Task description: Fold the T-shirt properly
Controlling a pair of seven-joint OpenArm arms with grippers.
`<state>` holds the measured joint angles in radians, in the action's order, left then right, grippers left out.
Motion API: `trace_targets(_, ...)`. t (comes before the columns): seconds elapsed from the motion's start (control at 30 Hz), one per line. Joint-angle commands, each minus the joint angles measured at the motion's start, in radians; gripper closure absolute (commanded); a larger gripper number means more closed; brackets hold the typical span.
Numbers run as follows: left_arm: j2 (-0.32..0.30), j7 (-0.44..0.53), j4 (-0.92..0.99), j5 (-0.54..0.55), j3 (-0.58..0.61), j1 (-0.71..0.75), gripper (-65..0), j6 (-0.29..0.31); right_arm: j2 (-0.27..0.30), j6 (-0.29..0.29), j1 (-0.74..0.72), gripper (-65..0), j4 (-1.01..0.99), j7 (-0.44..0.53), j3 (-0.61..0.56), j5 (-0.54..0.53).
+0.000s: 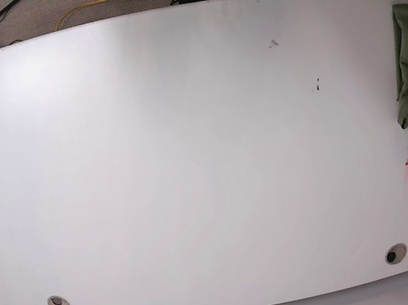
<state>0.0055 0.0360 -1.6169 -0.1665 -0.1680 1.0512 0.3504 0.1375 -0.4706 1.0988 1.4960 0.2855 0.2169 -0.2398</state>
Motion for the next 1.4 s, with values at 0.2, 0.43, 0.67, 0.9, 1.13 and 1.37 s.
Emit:
trace_targets(0.2,-0.039,0.028,0.47,0.031,-0.006,-0.231,-30.6,-0.006,0.006,-0.006,-0.15,-13.8,-0.308,0.022,-0.05,-0.005)
trace_targets(0.43,-0.065,0.028,0.831,0.029,-0.005,-0.458,-30.7,-0.04,0.011,-0.006,-0.343,-13.8,-0.584,0.018,-0.053,-0.003)
trace_targets(0.67,-0.069,0.026,1.163,0.028,-0.003,-0.673,-31.0,-0.063,0.02,-0.004,-0.524,-13.8,-0.829,0.018,-0.053,0.113)
trace_targets(0.9,-0.086,0.026,1.463,0.029,-0.005,-0.892,-31.0,-0.072,0.018,0.032,-0.687,-14.4,-1.023,0.016,-0.052,0.237)
trace_targets(1.13,-0.088,0.012,1.536,0.028,-0.003,-0.977,-30.7,-0.216,0.017,0.157,-0.823,-14.6,-1.171,-0.009,-0.052,0.357)
trace_targets(1.37,-0.086,-0.046,1.532,0.028,-0.003,-1.009,-30.7,-0.216,0.0,0.178,-0.877,-14.6,-1.184,-0.131,-0.052,0.369)
